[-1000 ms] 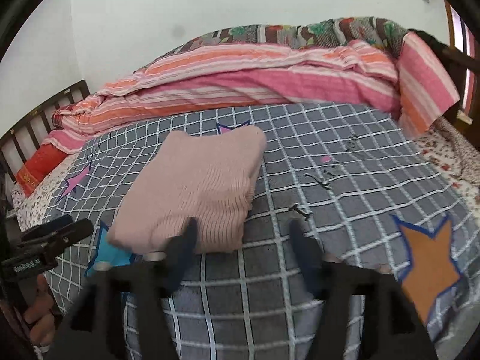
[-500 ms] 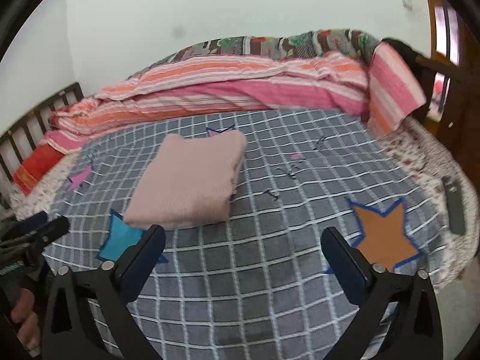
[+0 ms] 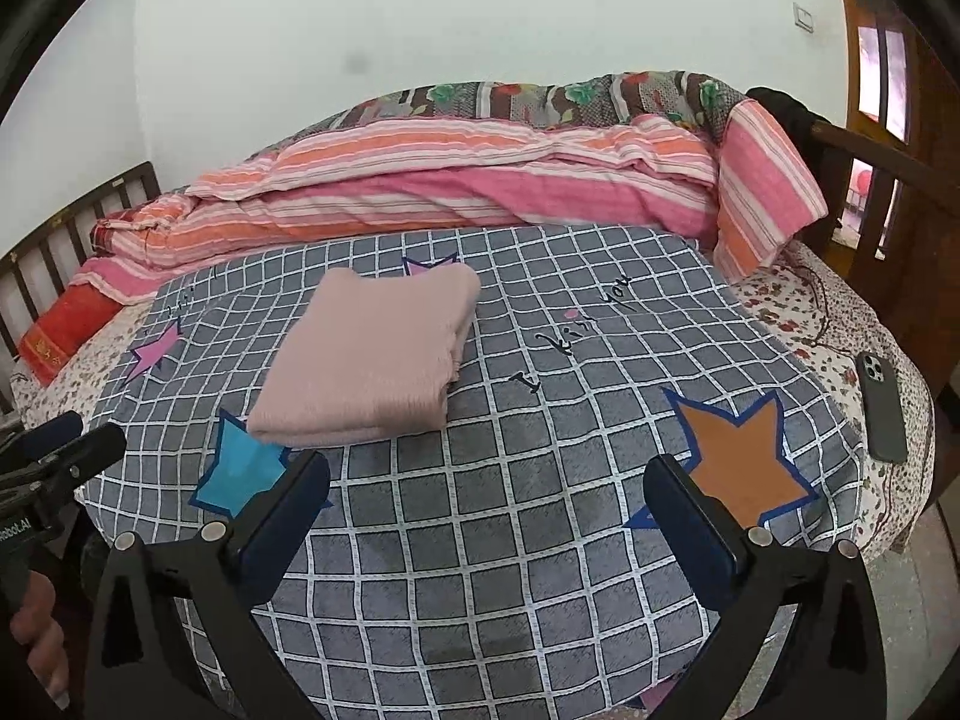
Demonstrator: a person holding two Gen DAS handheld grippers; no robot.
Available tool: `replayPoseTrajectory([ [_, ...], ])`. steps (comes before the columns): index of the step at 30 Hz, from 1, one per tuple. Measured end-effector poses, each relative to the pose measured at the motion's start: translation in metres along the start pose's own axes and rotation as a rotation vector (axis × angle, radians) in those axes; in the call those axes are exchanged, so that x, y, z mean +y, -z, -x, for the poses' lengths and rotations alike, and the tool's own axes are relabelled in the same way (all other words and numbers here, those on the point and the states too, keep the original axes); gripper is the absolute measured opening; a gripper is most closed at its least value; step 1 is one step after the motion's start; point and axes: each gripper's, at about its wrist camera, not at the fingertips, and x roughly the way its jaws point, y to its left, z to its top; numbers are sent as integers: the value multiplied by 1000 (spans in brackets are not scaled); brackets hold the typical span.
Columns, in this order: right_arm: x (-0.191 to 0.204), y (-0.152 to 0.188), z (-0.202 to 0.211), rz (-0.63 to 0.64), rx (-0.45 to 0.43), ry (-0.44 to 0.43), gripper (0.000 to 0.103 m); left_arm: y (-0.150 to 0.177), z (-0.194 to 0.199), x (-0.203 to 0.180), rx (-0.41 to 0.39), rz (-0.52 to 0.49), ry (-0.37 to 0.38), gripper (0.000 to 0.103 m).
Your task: Fold small clothes
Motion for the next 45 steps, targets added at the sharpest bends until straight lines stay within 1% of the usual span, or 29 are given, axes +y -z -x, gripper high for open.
replayPoseTrajectory([
  [11,-6,1,4,0,-4,23,102,-3,4,-3,-11,-13,-14,90],
  [45,-1,-1,8,2,-13,11,102,-7,6,3,-12,-11,-31,90],
])
